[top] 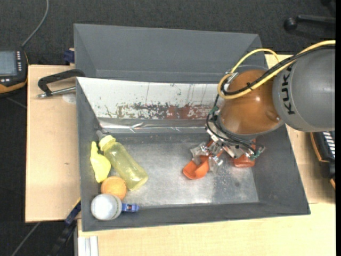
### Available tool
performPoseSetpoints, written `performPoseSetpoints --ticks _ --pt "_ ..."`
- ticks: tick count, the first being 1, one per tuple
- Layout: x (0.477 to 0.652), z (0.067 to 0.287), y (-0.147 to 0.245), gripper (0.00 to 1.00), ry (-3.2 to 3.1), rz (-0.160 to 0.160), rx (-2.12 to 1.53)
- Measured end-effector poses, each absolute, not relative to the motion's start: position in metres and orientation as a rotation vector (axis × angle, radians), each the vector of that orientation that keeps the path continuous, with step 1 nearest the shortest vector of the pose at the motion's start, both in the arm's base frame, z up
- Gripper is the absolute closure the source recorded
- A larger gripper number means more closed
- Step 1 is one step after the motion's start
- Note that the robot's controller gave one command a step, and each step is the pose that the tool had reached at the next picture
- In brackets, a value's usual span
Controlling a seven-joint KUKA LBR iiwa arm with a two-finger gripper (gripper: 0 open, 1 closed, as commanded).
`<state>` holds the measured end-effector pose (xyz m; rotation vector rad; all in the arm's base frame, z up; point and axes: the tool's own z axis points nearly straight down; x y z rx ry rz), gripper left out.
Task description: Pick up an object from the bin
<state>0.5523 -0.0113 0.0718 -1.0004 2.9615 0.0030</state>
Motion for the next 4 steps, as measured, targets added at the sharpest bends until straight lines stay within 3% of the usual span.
performPoseSetpoints --ticks 2,4 --pt "0.5472 0.0717 -0.0068 1.00 2.944 0.002 -1.046" --pt "0.5537 0.0715 -0.0109 1.00 2.891 0.001 -1.171"
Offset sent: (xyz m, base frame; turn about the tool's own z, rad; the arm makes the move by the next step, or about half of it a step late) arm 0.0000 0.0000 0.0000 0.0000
